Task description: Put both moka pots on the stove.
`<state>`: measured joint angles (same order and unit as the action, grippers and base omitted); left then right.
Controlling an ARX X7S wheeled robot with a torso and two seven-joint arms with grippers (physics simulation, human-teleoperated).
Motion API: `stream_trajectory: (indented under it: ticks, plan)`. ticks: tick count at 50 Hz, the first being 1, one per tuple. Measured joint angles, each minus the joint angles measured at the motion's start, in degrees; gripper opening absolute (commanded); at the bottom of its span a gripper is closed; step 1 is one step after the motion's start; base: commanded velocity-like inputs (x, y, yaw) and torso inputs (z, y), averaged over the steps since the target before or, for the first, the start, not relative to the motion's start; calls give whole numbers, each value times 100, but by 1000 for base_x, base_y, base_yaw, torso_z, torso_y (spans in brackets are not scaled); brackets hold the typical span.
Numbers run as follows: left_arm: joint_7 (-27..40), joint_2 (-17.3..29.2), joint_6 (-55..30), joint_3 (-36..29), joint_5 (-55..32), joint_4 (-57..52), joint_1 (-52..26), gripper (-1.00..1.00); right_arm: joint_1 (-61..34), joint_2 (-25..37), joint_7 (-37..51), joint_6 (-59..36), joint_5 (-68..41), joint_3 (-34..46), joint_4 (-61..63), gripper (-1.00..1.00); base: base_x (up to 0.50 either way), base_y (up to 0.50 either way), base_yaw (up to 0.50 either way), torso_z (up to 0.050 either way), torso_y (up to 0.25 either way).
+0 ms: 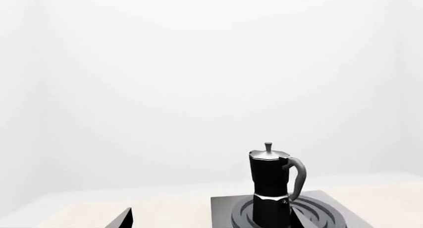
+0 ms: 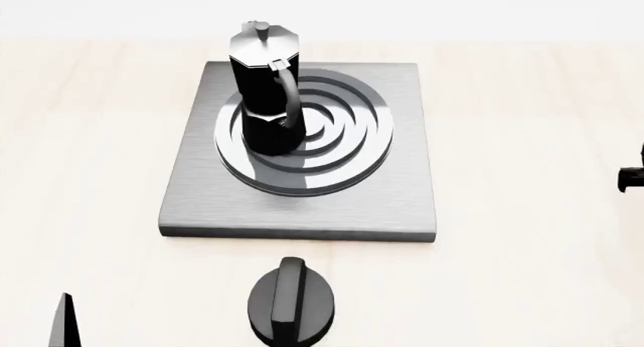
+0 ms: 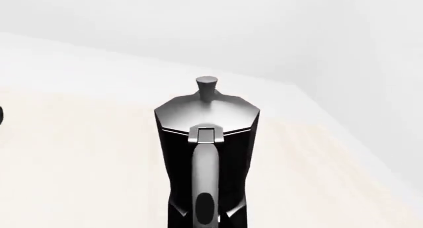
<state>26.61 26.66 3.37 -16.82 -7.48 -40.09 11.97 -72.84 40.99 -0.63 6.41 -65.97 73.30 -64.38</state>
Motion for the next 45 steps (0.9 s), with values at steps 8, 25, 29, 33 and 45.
stream_trajectory:
  ticks: [8, 25, 29, 33, 45]
  plan:
    - [13, 13, -24, 4, -18, -25, -6, 100, -187, 184, 305, 23, 101, 11, 818, -100, 0, 0, 0, 0, 0]
    - [51, 50, -134, 18, -67, -144, -15, 100, -379, 167, 199, 124, 180, 6, 1705, -100, 0, 0, 0, 0, 0]
    - [62, 60, -162, 26, -82, -174, -19, 100, -375, 119, -13, 181, 164, 1, 1794, -100, 0, 0, 0, 0, 4]
    - [71, 69, -188, 33, -95, -199, -25, 100, -353, 79, -286, 250, 132, -12, 1880, -100, 0, 0, 0, 0, 0]
    - [88, 90, -218, 49, -134, -219, -45, 100, -282, -222, -1007, 419, 105, -8, 1686, -100, 0, 0, 0, 0, 1]
